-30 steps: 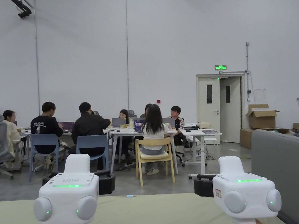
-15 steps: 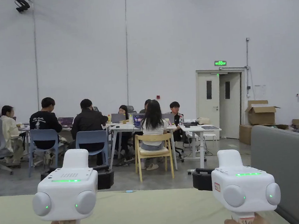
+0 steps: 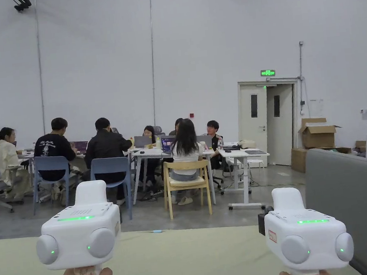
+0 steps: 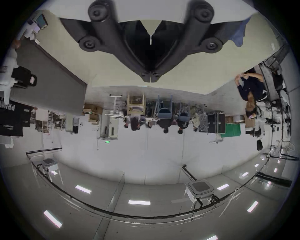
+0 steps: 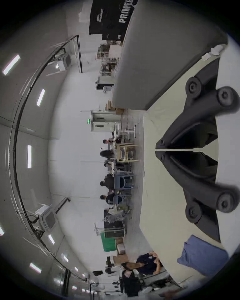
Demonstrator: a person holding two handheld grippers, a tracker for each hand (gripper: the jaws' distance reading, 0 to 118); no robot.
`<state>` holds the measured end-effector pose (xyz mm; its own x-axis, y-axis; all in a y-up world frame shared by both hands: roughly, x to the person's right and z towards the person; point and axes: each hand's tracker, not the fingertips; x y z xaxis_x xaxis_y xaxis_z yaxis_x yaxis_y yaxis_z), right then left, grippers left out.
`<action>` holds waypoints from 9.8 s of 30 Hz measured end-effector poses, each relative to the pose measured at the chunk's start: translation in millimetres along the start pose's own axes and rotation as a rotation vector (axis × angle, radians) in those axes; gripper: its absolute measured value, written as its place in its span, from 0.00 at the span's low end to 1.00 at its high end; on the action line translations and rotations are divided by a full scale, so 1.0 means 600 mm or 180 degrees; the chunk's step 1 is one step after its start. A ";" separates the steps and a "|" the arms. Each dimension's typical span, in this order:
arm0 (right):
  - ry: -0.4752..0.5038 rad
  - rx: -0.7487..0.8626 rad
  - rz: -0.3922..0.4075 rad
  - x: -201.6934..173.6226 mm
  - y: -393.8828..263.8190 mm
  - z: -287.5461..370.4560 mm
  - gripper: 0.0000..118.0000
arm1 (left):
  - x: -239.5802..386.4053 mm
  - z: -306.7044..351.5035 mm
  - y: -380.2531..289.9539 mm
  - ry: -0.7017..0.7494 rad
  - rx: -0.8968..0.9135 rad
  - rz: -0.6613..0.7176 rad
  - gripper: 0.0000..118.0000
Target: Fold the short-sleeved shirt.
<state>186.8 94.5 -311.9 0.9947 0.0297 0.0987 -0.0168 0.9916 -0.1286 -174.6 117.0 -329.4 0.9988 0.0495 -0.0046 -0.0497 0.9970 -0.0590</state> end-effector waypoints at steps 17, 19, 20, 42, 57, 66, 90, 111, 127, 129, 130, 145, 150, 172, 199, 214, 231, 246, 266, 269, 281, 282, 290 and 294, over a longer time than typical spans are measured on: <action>0.0900 0.0048 0.0108 -0.287 -0.028 -0.006 0.04 | -0.240 0.147 -0.015 0.1123 0.0041 -0.0592 0.00; 0.1173 0.0013 0.0151 -0.369 -0.033 0.005 0.04 | -0.297 0.186 -0.019 0.1424 0.0009 -0.0665 0.00; 0.1329 0.0015 0.0147 -0.408 -0.035 0.013 0.04 | -0.324 0.205 -0.022 0.1557 -0.0018 -0.0704 0.00; 0.1954 -0.0708 0.0330 -0.579 -0.164 -0.039 0.04 | -0.511 0.055 -0.315 0.1191 -0.2345 0.0093 1.00; 0.1778 -0.1799 0.0147 -0.473 -0.439 -0.229 0.04 | -0.474 -0.082 -0.632 0.0783 -0.3254 0.0069 0.79; 0.1515 -0.1915 -0.0107 -0.378 -0.476 -0.240 0.04 | -0.543 -0.049 -0.599 0.0901 -0.3000 0.0742 0.03; -0.0115 -0.0868 -0.0034 0.248 -0.244 0.075 0.04 | 0.220 -0.068 -0.229 -0.2295 -0.1294 -0.0656 0.03; -0.0421 -0.1357 -0.0507 0.362 -0.379 0.062 0.04 | 0.584 -0.002 -0.671 -0.2987 -0.2387 -0.2915 0.19; 0.0077 -0.1392 -0.0393 0.248 -0.376 0.069 0.04 | 0.032 0.094 -0.312 -0.1199 -0.1690 -0.0245 0.00; 0.0153 -0.1438 -0.0427 0.235 -0.388 0.069 0.04 | -0.017 0.119 -0.307 -0.1004 -0.1751 0.0035 0.00; 0.0197 -0.1463 -0.0479 0.229 -0.393 0.069 0.04 | -0.040 0.126 -0.308 -0.0912 -0.1755 0.0145 0.00; 0.0224 -0.1782 -0.0422 0.200 -0.416 0.032 0.04 | 0.017 -0.348 -0.496 -0.0557 -0.3130 -0.0217 0.78; 0.0120 -0.1924 -0.0333 0.216 -0.427 0.016 0.04 | 0.022 -0.422 -0.600 -0.0421 -0.3528 -0.0108 0.76; 0.0382 -0.2878 -0.0650 0.216 -0.461 -0.277 1.00 | -0.043 -0.202 -0.444 -0.0868 -0.2212 0.0369 0.01; 0.0213 -0.1364 -0.0533 0.235 -0.183 -0.205 0.05 | -0.107 -0.124 -0.192 -0.0764 -0.1237 0.0575 0.01; 0.0213 0.0002 -0.0462 0.170 0.331 -0.244 0.05 | -0.154 -0.264 0.275 -0.0268 -0.0275 0.0312 0.01; -0.0041 -0.0145 -0.0341 0.129 0.250 -0.532 0.05 | -0.149 -0.575 0.112 0.0072 -0.0395 0.0261 0.01; -0.0025 -0.1363 -0.0371 0.119 -0.164 -0.699 0.05 | -0.130 -0.656 -0.299 0.0112 -0.1763 0.0090 0.01; 0.0400 -0.1946 -0.0406 0.197 -0.422 -0.293 0.05 | -0.167 -0.278 -0.468 -0.0249 -0.2353 -0.0280 0.01; 0.0445 -0.2054 -0.0451 0.208 -0.451 -0.217 0.05 | -0.162 -0.205 -0.481 -0.0302 -0.2433 -0.0275 0.01; 0.0334 -0.2125 -0.0898 0.262 -0.504 0.061 0.05 | -0.171 0.027 -0.504 -0.0244 -0.2718 -0.0636 0.01; 0.0308 -0.2162 -0.0944 0.266 -0.509 0.081 0.05 | -0.171 0.042 -0.508 -0.0251 -0.2760 -0.0624 0.01; 0.0238 -0.2506 -0.1005 0.273 -0.567 0.114 0.05 | -0.156 0.083 -0.570 -0.0177 -0.3068 -0.0909 0.01; 0.0216 -0.2606 -0.0823 0.266 -0.570 0.081 0.05 | -0.151 0.068 -0.586 -0.0112 -0.3090 -0.1011 0.01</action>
<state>346.2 -233.8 -204.4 0.9615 -0.2180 0.1672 0.2638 0.5620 -0.7839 -247.4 -235.4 -267.5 0.9647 -0.1916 0.1806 0.2532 0.4870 -0.8359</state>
